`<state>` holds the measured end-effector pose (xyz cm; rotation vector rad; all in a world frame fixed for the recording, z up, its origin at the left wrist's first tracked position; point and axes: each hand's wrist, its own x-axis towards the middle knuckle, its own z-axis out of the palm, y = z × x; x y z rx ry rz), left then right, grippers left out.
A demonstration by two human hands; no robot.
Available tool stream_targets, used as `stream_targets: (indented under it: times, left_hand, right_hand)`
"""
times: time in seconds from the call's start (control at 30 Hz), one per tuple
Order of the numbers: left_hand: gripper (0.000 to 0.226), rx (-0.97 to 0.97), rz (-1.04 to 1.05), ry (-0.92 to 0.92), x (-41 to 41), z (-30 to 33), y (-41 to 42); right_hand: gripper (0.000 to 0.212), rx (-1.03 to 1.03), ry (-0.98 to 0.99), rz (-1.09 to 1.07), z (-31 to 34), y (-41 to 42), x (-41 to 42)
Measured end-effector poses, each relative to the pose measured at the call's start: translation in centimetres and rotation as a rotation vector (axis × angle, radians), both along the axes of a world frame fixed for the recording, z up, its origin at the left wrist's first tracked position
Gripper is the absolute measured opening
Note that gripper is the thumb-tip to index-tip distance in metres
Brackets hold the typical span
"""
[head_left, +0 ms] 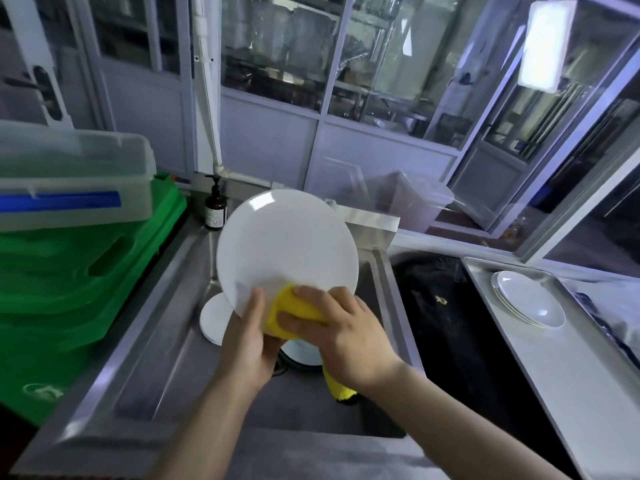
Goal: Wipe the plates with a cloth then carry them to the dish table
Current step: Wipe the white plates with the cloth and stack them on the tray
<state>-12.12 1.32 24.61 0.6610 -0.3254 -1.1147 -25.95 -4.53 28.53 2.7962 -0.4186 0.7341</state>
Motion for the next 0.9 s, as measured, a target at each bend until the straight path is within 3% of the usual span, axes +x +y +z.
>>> stream_targets:
  times: [0.1, 0.2, 0.27, 0.43, 0.5, 0.57, 0.8, 0.9]
  left_hand:
    - [0.047, -0.032, -0.003, -0.081, 0.1, 0.1, 0.1]
    - [0.052, -0.027, -0.020, -0.101, -0.1, 0.2, 0.1]
    - [0.052, -0.019, -0.028, -0.094, -0.5, 0.2, 0.2]
    - [0.044, 0.015, 0.007, -0.060, -0.6, 0.2, 0.2]
    - [0.057, 0.044, 0.005, -0.047, -0.4, -0.1, 0.4]
    - [0.049, 0.066, 0.003, -0.088, -0.4, -0.1, 0.5]
    - [0.039, 0.130, -0.014, -0.225, -1.2, -0.4, 0.9]
    - [0.039, 0.135, -0.032, -0.248, -1.5, -0.5, 0.9]
  right_hand:
    - [0.040, 0.041, 0.010, -0.048, 1.4, -2.5, -0.6]
    - [0.041, 0.122, -0.085, -0.336, 3.9, -5.8, -1.5]
    - [0.042, 0.107, -0.135, -0.406, 4.2, -6.1, -1.5]
    - [0.041, 0.090, -0.060, -0.034, 0.5, -0.5, -0.1]
    - [0.044, 0.160, -0.026, 0.030, -0.3, 1.0, 0.3]
    - [0.042, 0.192, -0.020, 0.037, 0.2, 0.5, 0.4]
    - [0.039, 0.219, -0.181, -0.418, 4.0, -6.0, -1.1]
    - [0.041, 0.194, -0.201, -0.422, 4.1, -5.3, -0.7]
